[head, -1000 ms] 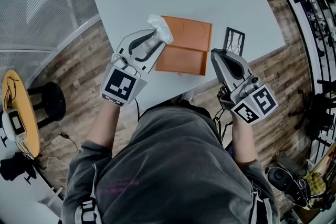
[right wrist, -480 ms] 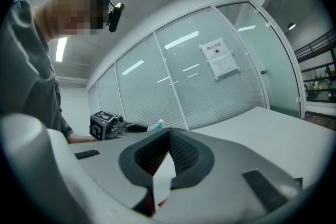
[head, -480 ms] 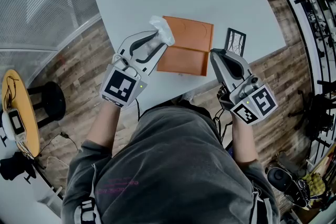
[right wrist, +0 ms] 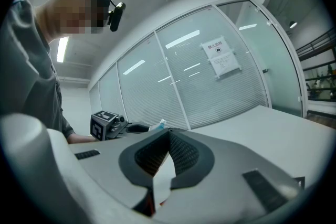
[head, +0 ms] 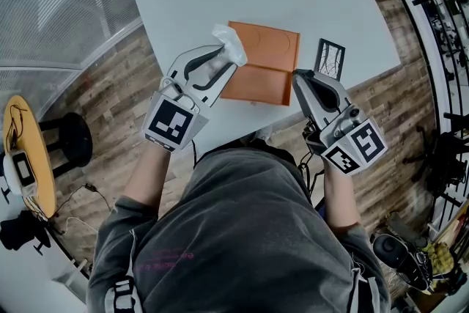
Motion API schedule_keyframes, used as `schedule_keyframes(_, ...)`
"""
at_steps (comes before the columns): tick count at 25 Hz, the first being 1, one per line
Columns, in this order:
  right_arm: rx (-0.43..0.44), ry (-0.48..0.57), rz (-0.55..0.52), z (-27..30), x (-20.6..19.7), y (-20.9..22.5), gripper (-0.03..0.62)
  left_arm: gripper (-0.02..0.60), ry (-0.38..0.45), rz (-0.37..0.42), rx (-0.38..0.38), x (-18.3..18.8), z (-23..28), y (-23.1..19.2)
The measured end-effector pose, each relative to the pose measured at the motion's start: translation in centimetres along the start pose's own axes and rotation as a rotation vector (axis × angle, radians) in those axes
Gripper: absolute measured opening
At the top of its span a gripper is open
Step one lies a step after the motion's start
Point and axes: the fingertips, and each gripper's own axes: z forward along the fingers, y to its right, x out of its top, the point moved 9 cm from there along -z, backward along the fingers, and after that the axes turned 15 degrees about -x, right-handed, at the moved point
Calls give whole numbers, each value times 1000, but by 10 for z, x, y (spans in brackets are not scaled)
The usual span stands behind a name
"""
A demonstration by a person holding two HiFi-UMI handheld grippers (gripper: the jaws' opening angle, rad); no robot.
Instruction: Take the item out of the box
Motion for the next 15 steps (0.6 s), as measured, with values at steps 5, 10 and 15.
schedule_keyframes(5, 14, -5, -4, 0, -1, -1, 3, 114, -2, 3, 0, 2, 2, 1)
schedule_keyframes(10, 13, -5, -1, 1, -2, -1, 3, 114, 2, 4, -3, 3, 2, 1)
schedule_keyframes(15, 12, -3, 0, -3, 0, 3, 3, 114, 2, 5, -7, 7, 6, 4)
